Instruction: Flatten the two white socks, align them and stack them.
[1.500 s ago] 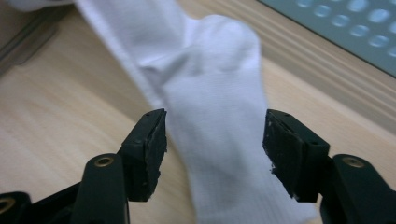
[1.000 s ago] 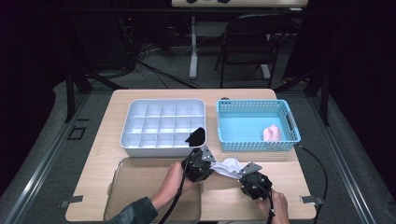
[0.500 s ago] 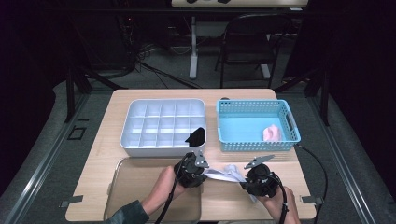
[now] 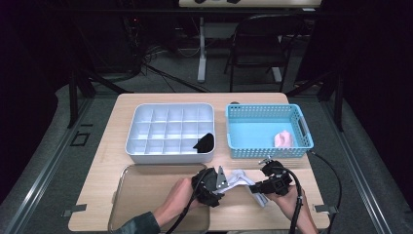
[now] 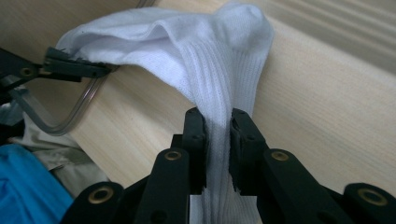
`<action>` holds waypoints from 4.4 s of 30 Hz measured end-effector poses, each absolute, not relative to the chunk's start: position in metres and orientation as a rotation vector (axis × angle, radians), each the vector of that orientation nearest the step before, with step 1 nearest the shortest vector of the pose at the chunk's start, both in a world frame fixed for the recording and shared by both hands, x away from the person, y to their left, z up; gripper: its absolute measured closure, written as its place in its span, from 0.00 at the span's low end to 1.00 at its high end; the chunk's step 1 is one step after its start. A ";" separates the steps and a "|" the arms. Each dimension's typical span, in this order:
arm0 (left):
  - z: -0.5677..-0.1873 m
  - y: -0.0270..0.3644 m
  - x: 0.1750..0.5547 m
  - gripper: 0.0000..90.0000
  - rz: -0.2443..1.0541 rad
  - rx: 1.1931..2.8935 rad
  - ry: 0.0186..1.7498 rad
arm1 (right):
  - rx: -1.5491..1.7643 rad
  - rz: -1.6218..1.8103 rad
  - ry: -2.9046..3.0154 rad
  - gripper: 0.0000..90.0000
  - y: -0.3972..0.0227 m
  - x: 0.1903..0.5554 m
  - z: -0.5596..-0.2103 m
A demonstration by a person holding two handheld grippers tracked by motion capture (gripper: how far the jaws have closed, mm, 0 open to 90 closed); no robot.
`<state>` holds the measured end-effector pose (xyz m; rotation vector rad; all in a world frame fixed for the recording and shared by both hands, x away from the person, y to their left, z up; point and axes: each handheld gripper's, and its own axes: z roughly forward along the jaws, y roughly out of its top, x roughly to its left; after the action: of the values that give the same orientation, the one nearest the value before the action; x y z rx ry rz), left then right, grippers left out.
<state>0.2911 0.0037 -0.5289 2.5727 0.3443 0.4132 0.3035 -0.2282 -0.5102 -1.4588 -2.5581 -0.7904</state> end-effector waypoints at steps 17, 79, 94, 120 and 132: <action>-0.524 0.012 0.312 0.92 0.235 2.514 0.470 | -1.624 -0.748 -2.953 0.66 -0.236 0.295 -0.519; -0.519 0.065 0.277 0.95 0.223 2.508 0.514 | -1.581 -0.815 -2.716 0.87 -0.253 0.295 -0.497; -0.491 0.058 0.296 0.95 0.191 2.428 0.553 | -1.657 -1.002 -2.740 0.69 -0.278 0.314 -0.530; -0.500 0.091 0.320 0.94 0.109 2.396 0.714 | -1.504 -0.776 -2.519 0.81 -0.277 0.303 -0.493; -0.528 0.084 0.353 0.93 0.195 2.378 0.827 | -1.694 -0.882 -2.578 0.81 -0.276 0.333 -0.541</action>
<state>0.3526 0.0836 -0.5277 2.3775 0.8267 0.1950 0.3333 -0.2764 -0.5414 -1.6937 -2.5784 -0.8825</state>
